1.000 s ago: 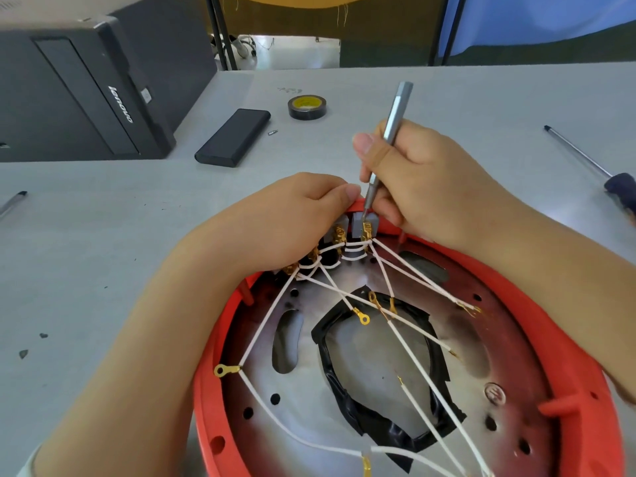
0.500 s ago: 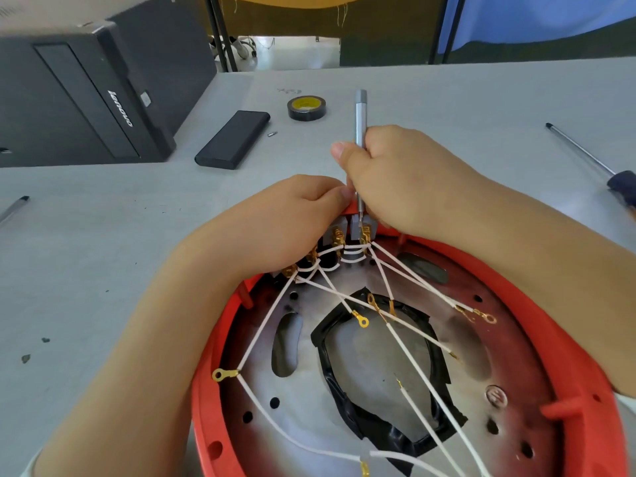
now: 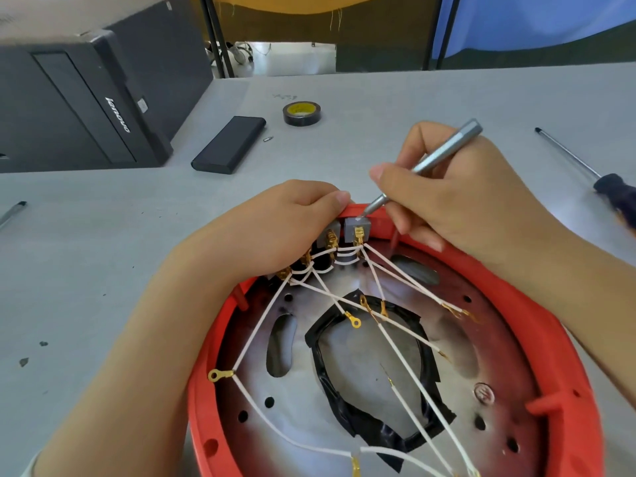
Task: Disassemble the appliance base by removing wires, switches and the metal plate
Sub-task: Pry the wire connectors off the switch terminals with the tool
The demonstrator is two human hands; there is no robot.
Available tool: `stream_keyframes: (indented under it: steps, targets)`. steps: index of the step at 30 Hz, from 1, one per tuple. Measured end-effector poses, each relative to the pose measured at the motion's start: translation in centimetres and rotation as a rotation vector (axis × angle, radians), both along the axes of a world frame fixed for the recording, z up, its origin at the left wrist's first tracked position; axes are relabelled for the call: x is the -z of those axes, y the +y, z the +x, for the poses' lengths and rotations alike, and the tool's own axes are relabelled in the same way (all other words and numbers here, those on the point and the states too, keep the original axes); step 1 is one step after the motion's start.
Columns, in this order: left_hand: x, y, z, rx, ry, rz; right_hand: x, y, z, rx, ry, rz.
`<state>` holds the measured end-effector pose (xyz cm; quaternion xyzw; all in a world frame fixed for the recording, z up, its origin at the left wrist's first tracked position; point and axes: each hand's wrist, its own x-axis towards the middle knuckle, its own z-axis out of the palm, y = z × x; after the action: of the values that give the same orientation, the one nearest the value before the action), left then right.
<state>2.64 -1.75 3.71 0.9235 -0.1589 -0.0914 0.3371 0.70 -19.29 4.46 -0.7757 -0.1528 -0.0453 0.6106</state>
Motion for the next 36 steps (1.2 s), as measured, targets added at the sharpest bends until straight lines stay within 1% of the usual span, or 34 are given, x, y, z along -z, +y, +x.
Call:
stream_keyframes:
  steps: [2,7,12,18,24,26,29,33,36]
  targets:
    - [0.0,0.1,0.1,-0.003,-0.002,-0.003,-0.2,0.0,0.1,0.03,0.031,0.043]
    - [0.1,0.0,0.1,-0.001,-0.005,-0.014,-0.4,0.3,0.1,0.061,0.035,-0.066]
    - [0.0,0.0,0.1,0.009,-0.014,-0.004,-0.4,0.2,0.1,0.107,0.059,-0.027]
    - [-0.1,0.0,0.0,0.02,0.003,-0.007,-0.2,0.2,0.3,0.162,0.026,-0.164]
    - [-0.1,0.0,0.0,0.006,-0.025,0.01,-0.3,0.3,0.8,0.13,0.052,-0.207]
    - [-0.1,0.0,0.0,0.0,-0.028,0.005,-0.5,0.7,1.2,0.087,0.067,-0.265]
    - [-0.1,0.0,0.0,-0.022,-0.022,0.008,-0.5,1.3,1.6,0.107,0.029,-0.324]
    - [-0.2,0.1,0.0,-0.026,-0.043,0.019,-0.1,1.3,1.5,0.245,-0.093,-0.265]
    - [-0.2,-0.1,-0.1,-0.028,-0.027,0.019,0.0,1.2,1.5,0.263,-0.124,-0.268]
